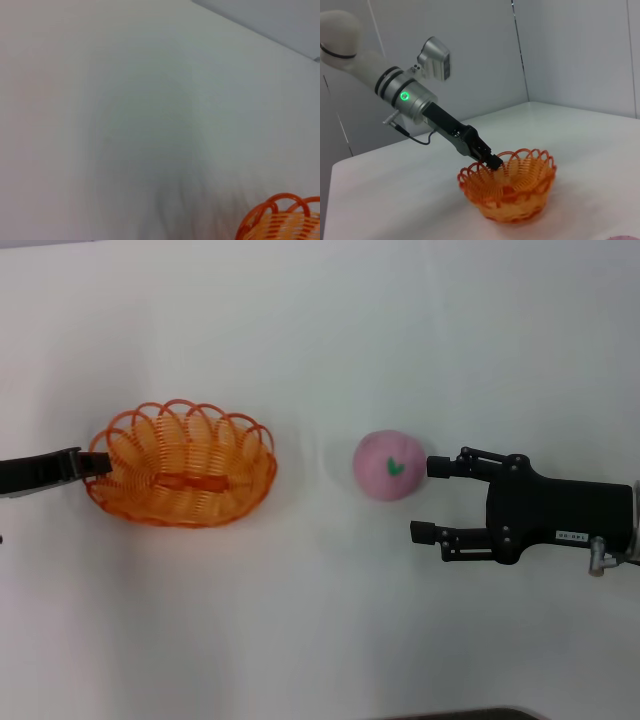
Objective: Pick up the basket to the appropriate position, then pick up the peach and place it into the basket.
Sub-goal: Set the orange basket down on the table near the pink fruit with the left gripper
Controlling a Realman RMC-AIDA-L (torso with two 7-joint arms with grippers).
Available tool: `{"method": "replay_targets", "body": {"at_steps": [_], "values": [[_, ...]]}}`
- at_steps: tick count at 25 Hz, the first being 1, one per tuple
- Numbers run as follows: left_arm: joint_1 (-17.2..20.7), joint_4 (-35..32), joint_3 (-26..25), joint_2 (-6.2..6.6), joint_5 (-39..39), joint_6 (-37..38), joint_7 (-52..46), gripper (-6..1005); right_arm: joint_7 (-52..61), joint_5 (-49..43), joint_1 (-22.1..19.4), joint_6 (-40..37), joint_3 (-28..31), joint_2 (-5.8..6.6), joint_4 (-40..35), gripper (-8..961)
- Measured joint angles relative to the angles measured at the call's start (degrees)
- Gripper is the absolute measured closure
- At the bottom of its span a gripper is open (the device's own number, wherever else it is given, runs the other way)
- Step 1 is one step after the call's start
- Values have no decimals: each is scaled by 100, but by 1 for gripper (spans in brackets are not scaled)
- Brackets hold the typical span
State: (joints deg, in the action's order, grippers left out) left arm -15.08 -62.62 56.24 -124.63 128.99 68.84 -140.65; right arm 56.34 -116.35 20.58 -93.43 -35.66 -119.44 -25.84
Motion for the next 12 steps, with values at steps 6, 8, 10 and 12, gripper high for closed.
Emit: {"method": "replay_targets", "body": {"at_steps": [6,8,10,12], "values": [[37,-16,-15,0,-280,342,-4,946,0,0,14,10,-6,0,0,61],[63,-102,-24,0,-316,419,-29,946,0,0,30,13,-16,0,0,61],[98,-191,-26,0,-325,474,-92,946,0,0,42,11,-17,0,0,61],[129,-276,-7,0,-339,528,-158,945,0,0,51,6,-8,0,0,61]]}}
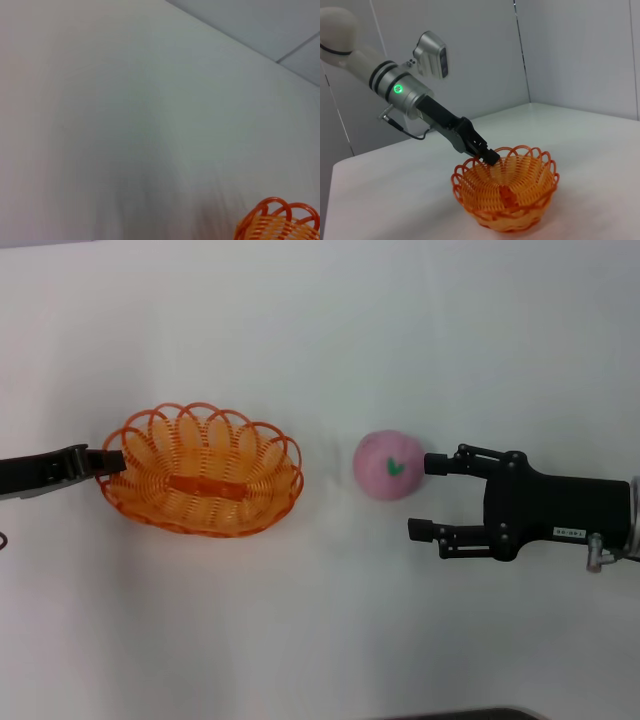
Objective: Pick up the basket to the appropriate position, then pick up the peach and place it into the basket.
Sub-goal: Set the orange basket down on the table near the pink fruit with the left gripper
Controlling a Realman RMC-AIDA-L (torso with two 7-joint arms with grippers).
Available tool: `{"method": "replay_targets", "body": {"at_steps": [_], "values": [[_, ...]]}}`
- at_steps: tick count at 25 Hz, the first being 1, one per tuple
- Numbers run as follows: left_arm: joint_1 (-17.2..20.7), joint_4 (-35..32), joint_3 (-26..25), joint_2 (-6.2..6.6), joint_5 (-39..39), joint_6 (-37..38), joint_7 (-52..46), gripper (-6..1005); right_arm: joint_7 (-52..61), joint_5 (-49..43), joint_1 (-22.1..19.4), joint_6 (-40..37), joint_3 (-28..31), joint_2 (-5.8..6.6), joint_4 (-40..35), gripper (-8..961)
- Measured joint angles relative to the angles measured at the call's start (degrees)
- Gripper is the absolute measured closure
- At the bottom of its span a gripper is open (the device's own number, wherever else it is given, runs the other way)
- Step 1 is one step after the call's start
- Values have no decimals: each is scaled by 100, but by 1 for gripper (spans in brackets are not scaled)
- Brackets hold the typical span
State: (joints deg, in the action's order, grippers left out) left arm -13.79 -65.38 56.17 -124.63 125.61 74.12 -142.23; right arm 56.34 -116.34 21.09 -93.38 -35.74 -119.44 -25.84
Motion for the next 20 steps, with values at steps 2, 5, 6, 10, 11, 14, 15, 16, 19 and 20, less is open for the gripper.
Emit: {"method": "replay_targets", "body": {"at_steps": [2,5,6,10,11,14,15,16,19,20], "values": [[38,-93,45,0,-1,27,-76,946,0,0,7,0,-7,0,0,61],[95,-231,158,0,-1,93,-189,948,0,-2,10,0,-4,0,0,61],[102,-256,201,0,-2,115,-212,948,0,-2,10,-1,-1,0,0,61],[133,-277,372,0,-25,132,-288,950,0,-3,9,-5,1,0,0,62],[147,-280,387,0,-57,121,-295,950,0,-3,6,-5,3,0,0,62],[261,-325,385,0,-252,73,-302,950,3,-3,-22,-6,6,0,0,62],[261,-325,385,0,-252,73,-302,950,4,-2,-32,-6,8,0,0,62],[360,-361,388,0,-379,-2,-304,950,5,-1,-41,-6,10,0,0,62],[393,-338,394,0,-399,-47,-304,950,6,3,-49,-6,14,0,0,62],[421,-319,427,0,-421,-52,-305,950,7,4,-45,-6,15,0,0,62]]}}
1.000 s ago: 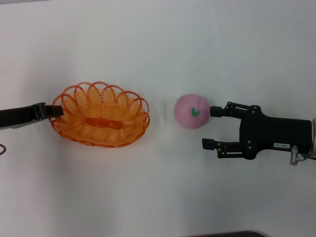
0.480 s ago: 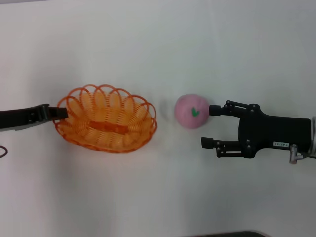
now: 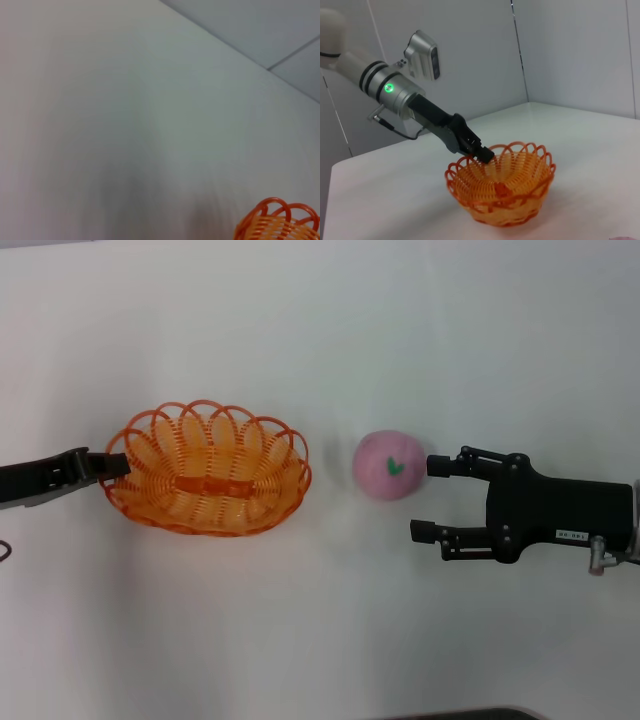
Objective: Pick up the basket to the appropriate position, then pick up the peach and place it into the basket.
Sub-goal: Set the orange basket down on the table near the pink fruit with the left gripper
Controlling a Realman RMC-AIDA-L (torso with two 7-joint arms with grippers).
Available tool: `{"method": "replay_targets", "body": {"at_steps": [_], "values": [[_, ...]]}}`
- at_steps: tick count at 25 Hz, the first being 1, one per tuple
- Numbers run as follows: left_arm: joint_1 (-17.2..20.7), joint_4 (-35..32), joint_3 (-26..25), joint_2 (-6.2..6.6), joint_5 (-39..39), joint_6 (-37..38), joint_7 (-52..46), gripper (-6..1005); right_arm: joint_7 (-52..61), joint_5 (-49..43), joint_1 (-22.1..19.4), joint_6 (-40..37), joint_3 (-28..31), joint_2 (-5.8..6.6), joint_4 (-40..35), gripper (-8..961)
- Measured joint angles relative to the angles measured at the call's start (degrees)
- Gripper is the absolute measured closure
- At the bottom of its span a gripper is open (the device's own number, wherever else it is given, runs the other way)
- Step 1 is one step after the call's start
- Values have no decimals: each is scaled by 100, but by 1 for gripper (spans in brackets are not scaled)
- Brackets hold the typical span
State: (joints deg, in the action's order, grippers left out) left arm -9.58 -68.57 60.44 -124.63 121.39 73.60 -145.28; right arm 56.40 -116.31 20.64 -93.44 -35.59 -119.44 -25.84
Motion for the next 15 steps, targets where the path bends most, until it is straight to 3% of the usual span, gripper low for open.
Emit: {"method": "replay_targets", "body": {"at_steps": [15], "values": [[487,-55,730,0,-689,-637,27,951,2,3,5,21,0,-9,0,62]]}}
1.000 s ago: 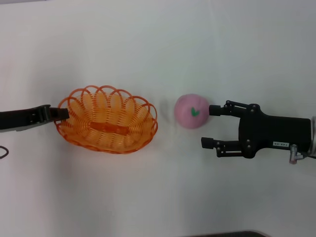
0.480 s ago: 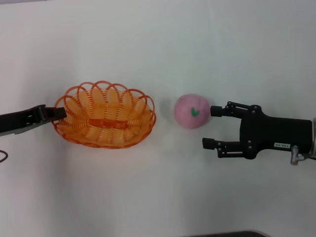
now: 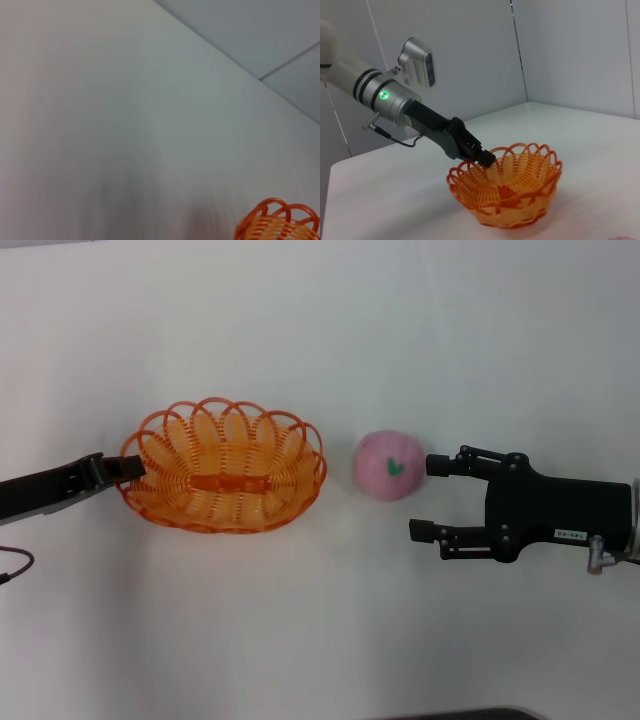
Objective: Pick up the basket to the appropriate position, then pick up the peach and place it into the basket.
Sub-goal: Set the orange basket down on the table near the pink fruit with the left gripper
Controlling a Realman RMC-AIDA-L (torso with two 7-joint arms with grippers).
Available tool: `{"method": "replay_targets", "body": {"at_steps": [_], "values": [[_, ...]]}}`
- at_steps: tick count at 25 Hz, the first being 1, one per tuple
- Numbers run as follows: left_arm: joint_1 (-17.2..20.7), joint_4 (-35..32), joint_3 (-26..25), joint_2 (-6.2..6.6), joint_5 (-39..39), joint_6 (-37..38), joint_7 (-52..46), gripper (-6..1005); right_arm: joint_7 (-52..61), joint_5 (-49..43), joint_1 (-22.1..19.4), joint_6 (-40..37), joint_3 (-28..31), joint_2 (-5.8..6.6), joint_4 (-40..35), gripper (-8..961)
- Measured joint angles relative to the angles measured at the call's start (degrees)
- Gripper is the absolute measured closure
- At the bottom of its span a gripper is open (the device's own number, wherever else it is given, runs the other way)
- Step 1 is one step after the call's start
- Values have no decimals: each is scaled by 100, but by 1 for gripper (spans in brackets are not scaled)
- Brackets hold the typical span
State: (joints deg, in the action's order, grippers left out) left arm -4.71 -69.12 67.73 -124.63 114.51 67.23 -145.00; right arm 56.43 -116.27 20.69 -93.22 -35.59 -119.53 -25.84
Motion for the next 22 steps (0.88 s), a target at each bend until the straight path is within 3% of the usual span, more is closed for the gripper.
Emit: {"method": "replay_targets", "body": {"at_steps": [10,22], "values": [[101,-127,383,0,-49,-466,-29,950,0,-1,25,10,0,8,0,62],[132,-87,425,0,-62,-699,-91,950,0,-1,41,13,0,9,0,62]]}}
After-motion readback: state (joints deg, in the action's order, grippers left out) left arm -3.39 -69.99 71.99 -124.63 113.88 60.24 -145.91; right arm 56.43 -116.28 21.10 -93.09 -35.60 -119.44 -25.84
